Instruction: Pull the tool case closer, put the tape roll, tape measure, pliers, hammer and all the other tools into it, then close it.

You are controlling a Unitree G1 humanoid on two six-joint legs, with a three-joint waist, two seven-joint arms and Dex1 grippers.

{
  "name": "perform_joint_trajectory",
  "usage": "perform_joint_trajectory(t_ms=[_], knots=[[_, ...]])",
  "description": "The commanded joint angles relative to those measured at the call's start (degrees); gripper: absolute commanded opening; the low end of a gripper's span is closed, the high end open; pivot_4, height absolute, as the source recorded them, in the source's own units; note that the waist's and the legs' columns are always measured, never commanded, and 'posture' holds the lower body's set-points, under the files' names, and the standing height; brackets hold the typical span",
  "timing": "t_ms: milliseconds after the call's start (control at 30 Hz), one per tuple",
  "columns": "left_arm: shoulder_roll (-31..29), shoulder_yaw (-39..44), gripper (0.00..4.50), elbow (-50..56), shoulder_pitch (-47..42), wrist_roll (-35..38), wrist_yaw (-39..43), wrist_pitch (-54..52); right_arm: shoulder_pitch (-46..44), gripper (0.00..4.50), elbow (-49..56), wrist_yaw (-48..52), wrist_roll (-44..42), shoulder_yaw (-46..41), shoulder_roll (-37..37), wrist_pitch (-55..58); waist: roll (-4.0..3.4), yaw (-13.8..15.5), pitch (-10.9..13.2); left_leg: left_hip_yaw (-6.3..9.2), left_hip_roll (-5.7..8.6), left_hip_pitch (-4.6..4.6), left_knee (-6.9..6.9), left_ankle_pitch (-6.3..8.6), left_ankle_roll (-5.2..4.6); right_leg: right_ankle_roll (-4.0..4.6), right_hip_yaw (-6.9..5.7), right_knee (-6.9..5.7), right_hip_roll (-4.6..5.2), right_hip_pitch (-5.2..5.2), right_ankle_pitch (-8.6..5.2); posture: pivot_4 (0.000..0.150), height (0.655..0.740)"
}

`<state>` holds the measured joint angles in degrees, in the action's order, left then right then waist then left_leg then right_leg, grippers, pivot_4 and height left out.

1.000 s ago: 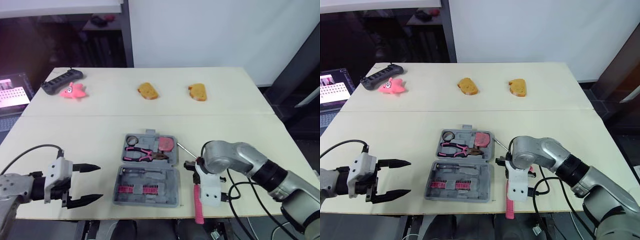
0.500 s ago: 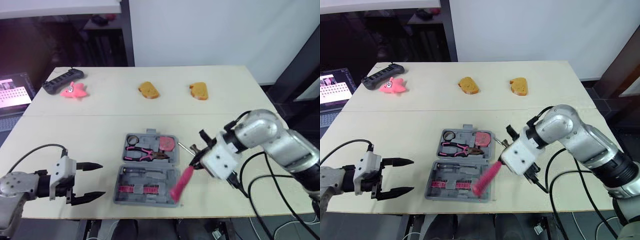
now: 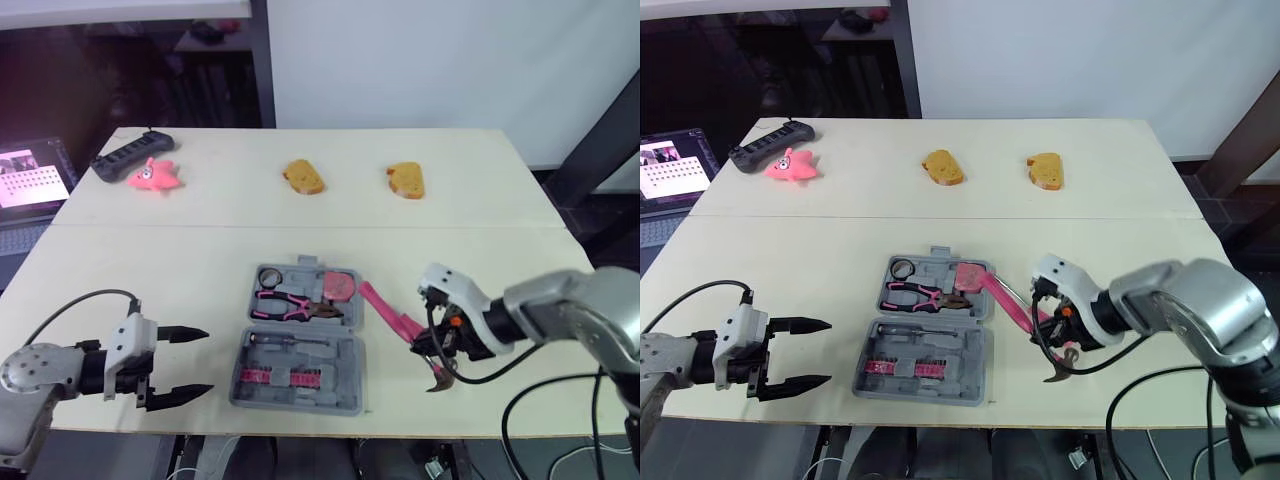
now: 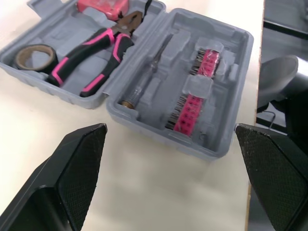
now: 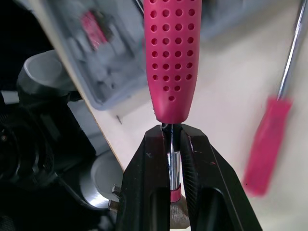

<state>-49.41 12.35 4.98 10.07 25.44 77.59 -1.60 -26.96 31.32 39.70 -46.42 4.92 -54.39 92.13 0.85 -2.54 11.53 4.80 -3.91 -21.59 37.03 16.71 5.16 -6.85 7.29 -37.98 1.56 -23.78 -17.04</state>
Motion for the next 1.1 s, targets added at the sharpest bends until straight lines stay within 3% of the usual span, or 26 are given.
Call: perform_joint_trajectory(t_ms=[33, 367, 667, 933, 1100], knots=[[-0.4, 0.5, 4.5, 0.5, -0.1, 0.2, 0.5, 1.1, 5.8, 0.02, 1.3, -15.3, -7.7, -5.7, 3.6, 0.4, -0.01, 0.0, 0.0, 0.0, 0.0, -0.01, 0.01, 0.0, 0.0, 0.0, 0.0, 0.0, 0.0, 0.0, 0.0, 0.15, 0.74], [-0.8, 0.5, 4.5, 0.8, 0.1, 0.6, 1.2, 1.4, 15.6, 0.02, 1.5, -44.5, -17.6, -8.5, 17.4, 0.4, 0.07, -0.3, 0.0, 0.02, -0.01, 0.01, -0.02, 0.0, 0.0, -0.02, 0.05, 0.0, -0.06, 0.01, 0.0, 0.15, 0.74], [-1.5, 0.7, 4.5, 1.5, -0.8, 1.0, 1.3, 0.2, 17.8, 0.02, -1.0, -53.8, -22.3, -7.5, 20.0, 0.4, 0.11, -0.1, -0.1, 0.02, -0.01, 0.01, -0.02, 0.0, 0.0, -0.01, 0.05, 0.01, -0.05, 0.03, -0.02, 0.15, 0.74], [-1.3, 0.6, 4.5, 2.1, -1.0, 0.9, 0.7, -0.4, 17.8, 0.02, -4.2, -57.4, -19.8, -7.7, 23.2, 0.4, 0.26, -0.1, -0.2, 0.02, -0.01, 0.05, -0.04, 0.0, 0.0, 0.0, 0.05, 0.03, -0.05, 0.06, -0.03, 0.15, 0.74], [-1.3, 0.7, 4.5, 2.2, -1.0, 1.0, 0.5, -0.6, 18.7, 2.3, -1.9, -57.9, -19.0, -8.7, 25.2, 0.4, 0.46, -0.3, -0.3, 0.03, -0.01, 0.13, -0.04, 0.0, 0.0, 0.01, 0.05, 0.03, -0.06, 0.13, -0.04, 0.15, 0.74]])
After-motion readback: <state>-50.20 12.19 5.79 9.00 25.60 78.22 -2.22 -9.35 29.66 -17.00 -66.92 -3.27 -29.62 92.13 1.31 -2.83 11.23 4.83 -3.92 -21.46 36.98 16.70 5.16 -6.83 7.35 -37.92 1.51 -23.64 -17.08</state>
